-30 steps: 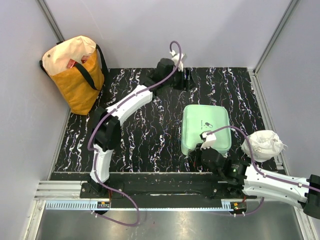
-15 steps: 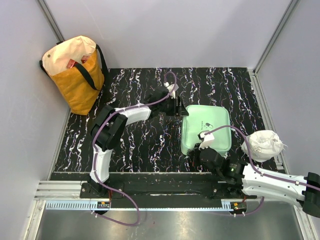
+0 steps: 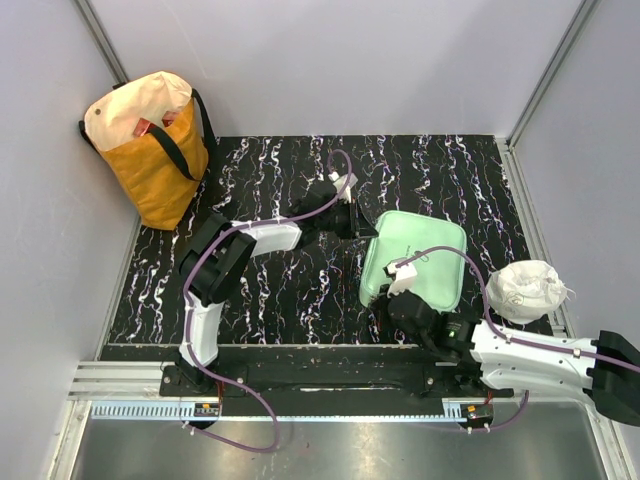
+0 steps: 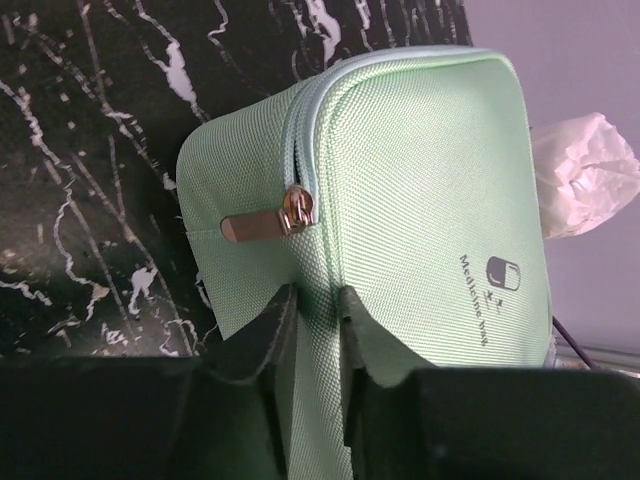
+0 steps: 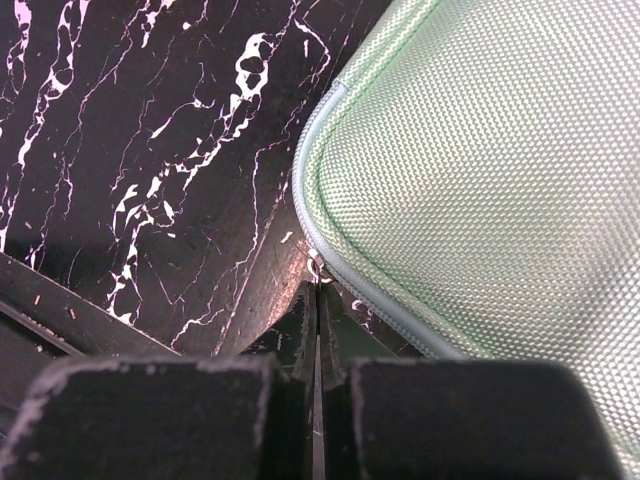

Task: Organize the medicine kit
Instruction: Zip the medicine box at the center of the board.

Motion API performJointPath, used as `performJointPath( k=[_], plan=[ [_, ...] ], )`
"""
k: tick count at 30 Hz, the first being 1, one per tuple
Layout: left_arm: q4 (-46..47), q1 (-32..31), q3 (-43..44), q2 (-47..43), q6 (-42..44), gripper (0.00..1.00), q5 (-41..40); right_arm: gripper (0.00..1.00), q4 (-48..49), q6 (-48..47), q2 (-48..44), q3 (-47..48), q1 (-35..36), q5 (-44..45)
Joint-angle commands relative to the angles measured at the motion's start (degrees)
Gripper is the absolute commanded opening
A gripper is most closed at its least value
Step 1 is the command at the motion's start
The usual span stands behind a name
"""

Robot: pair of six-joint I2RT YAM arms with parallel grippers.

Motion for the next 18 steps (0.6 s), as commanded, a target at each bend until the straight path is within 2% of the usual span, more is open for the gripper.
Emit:
performJointPath(
  k=[1, 3, 4, 9, 13, 15, 18],
  plan=[
    [1.03, -2.08, -2.59, 1.49, -1.74, 0.12, 1.27, 0.00, 1.49, -1.24, -0.58, 1.12, -0.09, 1.16],
    [1.39, -2.08, -2.68, 1.83, -1.83, 0.02, 1.09, 0.00, 1.40, -1.24, -1.28, 0.34, -0.09, 1.25],
    [1.39, -2.17, -2.59, 2.10, -1.74, 0.00, 1.08, 0.00, 1.23, -1.06, -1.81, 0.24, -0.09, 1.33],
    [0.95, -2.26, -2.86, 1.75, 0.10, 0.00, 0.82, 0.00, -1.49, 1.56, -3.39, 0.41, -0.09, 3.08],
    [0.25, -1.99, -5.57, -1.14, 3.34, 0.00, -2.86, 0.00, -2.55, 2.36, -5.41, 0.16, -0.09, 3.27],
    [-0.98, -1.38, -6.11, -2.38, 4.93, 0.00, -3.75, 0.00, -6.05, 5.95, -5.77, 0.77, -0.09, 5.80],
    [-3.35, -0.41, -6.55, -3.87, 7.56, 0.00, -3.84, 0.00, -17.38, 16.29, -5.42, 4.53, -0.09, 9.85]
  ],
)
